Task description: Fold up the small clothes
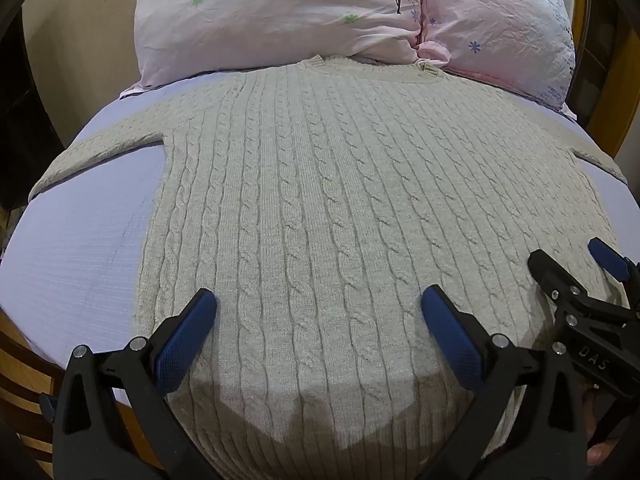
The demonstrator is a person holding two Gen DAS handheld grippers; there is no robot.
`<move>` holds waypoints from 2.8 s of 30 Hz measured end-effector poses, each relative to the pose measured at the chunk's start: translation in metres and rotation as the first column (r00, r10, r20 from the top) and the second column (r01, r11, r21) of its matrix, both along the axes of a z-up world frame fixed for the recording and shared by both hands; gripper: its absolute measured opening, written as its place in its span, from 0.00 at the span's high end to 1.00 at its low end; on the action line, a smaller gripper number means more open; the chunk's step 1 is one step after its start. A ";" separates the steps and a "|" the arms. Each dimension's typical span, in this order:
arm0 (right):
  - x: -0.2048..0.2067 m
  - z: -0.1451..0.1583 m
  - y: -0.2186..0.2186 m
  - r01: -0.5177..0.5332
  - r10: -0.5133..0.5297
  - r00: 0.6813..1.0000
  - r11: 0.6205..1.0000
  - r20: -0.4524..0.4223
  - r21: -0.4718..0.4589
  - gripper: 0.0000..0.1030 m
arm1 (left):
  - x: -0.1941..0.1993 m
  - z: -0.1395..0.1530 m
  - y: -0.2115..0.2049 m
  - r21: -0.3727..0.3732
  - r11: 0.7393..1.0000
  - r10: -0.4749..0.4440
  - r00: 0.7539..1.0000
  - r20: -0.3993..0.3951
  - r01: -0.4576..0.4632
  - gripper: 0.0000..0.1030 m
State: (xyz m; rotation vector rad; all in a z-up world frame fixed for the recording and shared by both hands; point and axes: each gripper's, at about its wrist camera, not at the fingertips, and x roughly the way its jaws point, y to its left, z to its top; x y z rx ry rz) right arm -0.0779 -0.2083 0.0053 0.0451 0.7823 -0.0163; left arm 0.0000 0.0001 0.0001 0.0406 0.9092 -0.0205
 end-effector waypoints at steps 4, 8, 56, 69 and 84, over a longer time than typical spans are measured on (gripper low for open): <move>0.000 0.000 0.000 0.000 0.000 1.000 1.000 0.001 0.000 0.02 | 0.000 0.000 0.000 0.000 1.000 0.000 1.000 0.001 0.000 0.01; 0.000 0.000 0.000 0.000 0.000 1.000 1.000 0.001 0.000 0.02 | 0.000 0.000 0.000 0.000 1.000 0.000 1.000 0.001 0.000 0.01; -0.001 0.000 0.000 0.000 0.000 1.000 1.000 0.008 -0.001 0.02 | 0.000 0.000 0.000 0.001 1.000 0.000 1.000 0.010 0.000 0.01; -0.001 0.000 0.000 0.001 -0.001 1.000 1.000 0.009 -0.001 0.02 | 0.000 0.000 0.000 0.001 1.000 0.000 1.000 0.012 0.000 0.01; -0.015 0.004 -0.013 -0.107 0.105 0.991 0.994 0.088 0.022 0.02 | -0.004 0.003 0.000 0.008 1.000 -0.023 0.999 0.047 0.023 0.01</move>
